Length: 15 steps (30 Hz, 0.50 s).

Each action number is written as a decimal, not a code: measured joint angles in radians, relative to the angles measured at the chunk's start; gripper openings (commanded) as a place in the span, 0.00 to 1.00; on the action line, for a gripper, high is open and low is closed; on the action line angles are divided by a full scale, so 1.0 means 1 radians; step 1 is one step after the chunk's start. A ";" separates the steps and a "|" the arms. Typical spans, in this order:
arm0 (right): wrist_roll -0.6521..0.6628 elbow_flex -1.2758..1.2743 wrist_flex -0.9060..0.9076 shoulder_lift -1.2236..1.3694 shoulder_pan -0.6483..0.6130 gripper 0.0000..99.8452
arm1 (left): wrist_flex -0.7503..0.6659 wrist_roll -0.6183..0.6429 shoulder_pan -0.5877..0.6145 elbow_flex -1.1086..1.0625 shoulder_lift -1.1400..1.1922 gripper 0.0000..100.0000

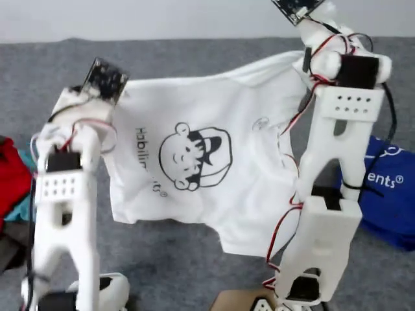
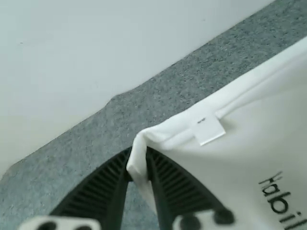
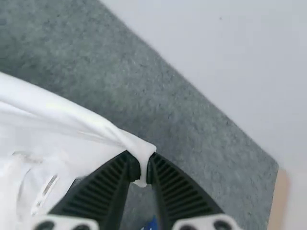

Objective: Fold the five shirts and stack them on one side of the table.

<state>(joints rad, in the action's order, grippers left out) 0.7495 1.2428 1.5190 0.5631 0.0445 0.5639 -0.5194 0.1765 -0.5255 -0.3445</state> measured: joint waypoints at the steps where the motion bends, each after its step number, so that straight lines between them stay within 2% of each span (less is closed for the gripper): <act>1: 0.000 0.000 -0.035 0.021 0.000 0.01 | 0.000 0.000 0.000 0.051 0.058 0.01; 9: -0.002 0.000 -0.381 0.190 -0.002 0.01 | 0.000 0.000 -0.002 0.500 0.535 0.01; 15: -0.003 0.000 -0.554 0.265 -0.002 0.01 | 0.000 0.000 -0.003 0.830 0.847 0.01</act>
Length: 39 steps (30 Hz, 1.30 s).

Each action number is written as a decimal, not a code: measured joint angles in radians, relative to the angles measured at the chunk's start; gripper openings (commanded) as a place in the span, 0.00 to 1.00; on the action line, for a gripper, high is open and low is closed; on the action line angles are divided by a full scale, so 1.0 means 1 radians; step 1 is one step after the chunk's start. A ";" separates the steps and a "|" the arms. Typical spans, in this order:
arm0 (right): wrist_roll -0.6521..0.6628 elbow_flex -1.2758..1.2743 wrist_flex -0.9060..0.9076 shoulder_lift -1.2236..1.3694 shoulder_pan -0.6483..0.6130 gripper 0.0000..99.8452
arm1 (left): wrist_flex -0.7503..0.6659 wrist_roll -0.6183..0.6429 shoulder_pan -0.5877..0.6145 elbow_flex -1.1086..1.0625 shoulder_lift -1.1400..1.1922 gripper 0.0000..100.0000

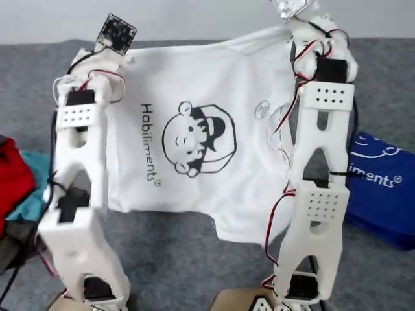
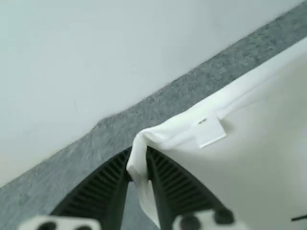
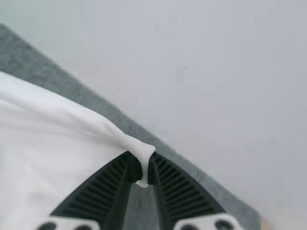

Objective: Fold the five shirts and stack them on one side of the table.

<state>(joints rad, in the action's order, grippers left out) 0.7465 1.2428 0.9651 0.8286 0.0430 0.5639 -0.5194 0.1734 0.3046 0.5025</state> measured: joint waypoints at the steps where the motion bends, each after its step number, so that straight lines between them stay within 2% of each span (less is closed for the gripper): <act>1: 0.000 0.000 -0.025 0.009 0.000 0.01 | 0.000 0.000 0.000 0.054 0.046 0.01; 4: 0.000 0.000 -0.075 0.026 0.000 0.01 | 0.032 -0.002 -0.002 0.224 0.175 0.01; 12: 0.000 0.000 -0.101 0.028 -0.002 0.01 | 0.273 -0.002 -0.005 0.684 0.442 0.01; 22: 0.000 0.000 -0.084 0.028 0.000 0.01 | 0.529 -0.002 -0.012 1.074 0.614 0.01; 27: 0.003 0.000 0.057 0.028 0.003 0.01 | 0.721 -0.003 -0.023 1.175 0.623 0.01; 35: 0.003 0.000 0.423 -0.028 0.003 0.01 | 1.094 -0.003 -0.025 1.292 0.623 0.01; 39: 0.017 0.000 0.606 -0.077 0.003 0.01 | 1.162 -0.003 -0.009 1.306 0.623 0.00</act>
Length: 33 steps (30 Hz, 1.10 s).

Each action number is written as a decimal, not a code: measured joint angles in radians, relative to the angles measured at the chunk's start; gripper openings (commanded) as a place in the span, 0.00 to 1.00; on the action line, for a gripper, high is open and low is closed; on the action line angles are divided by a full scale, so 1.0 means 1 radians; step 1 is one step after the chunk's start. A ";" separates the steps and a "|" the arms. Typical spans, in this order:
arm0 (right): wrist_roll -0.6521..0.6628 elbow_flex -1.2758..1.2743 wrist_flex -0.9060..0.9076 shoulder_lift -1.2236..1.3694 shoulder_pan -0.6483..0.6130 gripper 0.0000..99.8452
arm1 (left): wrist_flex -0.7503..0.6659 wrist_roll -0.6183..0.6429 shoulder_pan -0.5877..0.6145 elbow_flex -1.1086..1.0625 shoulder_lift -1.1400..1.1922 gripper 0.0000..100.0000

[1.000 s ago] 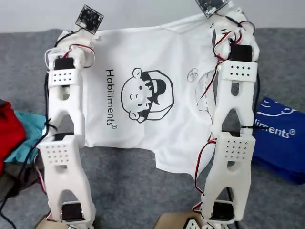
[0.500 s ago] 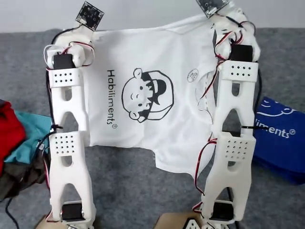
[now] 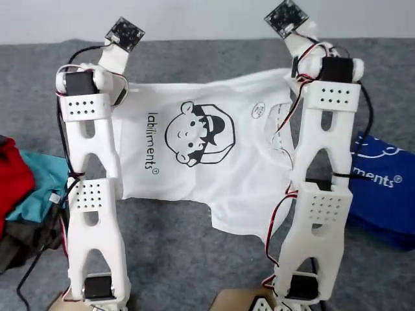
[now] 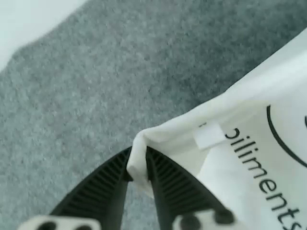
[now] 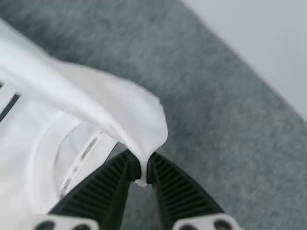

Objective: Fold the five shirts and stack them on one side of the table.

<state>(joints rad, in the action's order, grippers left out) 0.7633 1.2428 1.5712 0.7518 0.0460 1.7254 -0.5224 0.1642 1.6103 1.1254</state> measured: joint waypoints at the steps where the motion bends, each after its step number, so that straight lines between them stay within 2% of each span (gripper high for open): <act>1: 0.012 0.000 0.043 -0.011 -0.002 0.01 | 0.002 0.000 0.006 0.000 0.000 0.00; 5: 0.040 0.000 0.176 -0.048 -0.023 0.01 | 0.005 -0.026 0.026 0.000 0.000 0.00; 10: 0.040 -0.014 0.183 -0.094 -0.026 0.01 | 0.006 -0.080 0.034 -0.051 0.000 0.00; 13: 0.040 -0.104 0.183 -0.143 -0.034 0.01 | 0.006 -0.089 0.034 -0.124 -0.011 0.00; 27: 0.003 -0.701 0.183 -0.494 -0.046 0.01 | 0.005 -0.272 -0.012 -0.825 -0.427 0.00; 33: 0.003 -0.947 0.183 -0.660 -0.046 0.01 | 0.003 -0.354 -0.015 -1.059 -0.568 0.00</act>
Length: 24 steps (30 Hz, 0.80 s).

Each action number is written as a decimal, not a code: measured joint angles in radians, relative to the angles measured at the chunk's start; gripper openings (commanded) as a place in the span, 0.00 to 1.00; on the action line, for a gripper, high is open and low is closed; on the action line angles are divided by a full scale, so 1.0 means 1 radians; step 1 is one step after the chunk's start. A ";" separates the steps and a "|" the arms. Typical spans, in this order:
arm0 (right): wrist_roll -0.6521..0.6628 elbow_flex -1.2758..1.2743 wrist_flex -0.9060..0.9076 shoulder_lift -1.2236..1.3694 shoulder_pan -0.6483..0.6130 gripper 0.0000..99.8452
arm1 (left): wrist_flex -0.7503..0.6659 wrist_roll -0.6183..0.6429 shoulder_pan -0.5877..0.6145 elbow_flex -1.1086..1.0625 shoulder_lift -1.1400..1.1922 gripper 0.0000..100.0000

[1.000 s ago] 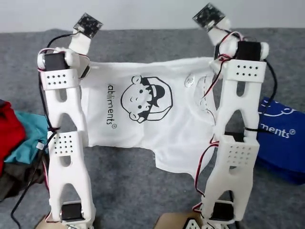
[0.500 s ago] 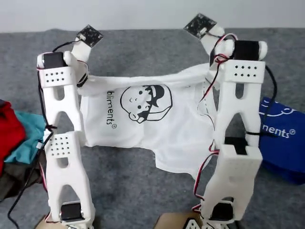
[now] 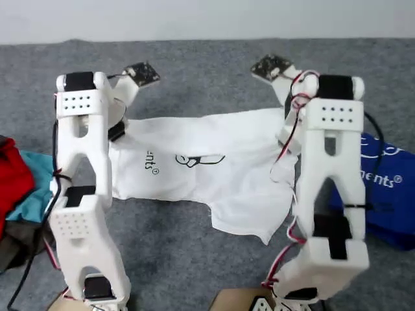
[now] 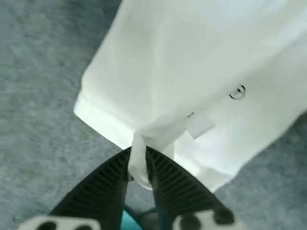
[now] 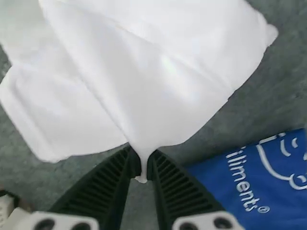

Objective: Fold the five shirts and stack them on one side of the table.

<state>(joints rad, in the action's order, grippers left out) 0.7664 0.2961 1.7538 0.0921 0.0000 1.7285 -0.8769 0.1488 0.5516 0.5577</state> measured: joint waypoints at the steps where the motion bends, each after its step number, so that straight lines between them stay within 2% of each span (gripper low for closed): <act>1: 0.000 -0.043 0.000 -0.032 0.000 0.01 | -0.002 -0.012 0.000 -0.032 -0.017 0.00; 11: 0.000 -0.425 0.000 -0.333 0.000 0.01 | -0.002 -0.077 0.005 -0.239 -0.135 0.00; 24: -0.003 -0.678 0.000 -0.465 0.000 0.02 | -0.002 -0.092 0.060 -0.324 -0.143 0.02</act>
<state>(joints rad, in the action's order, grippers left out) 0.7633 -0.3821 1.7538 -0.3728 0.0000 1.7269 -0.9689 0.2087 0.2279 0.4150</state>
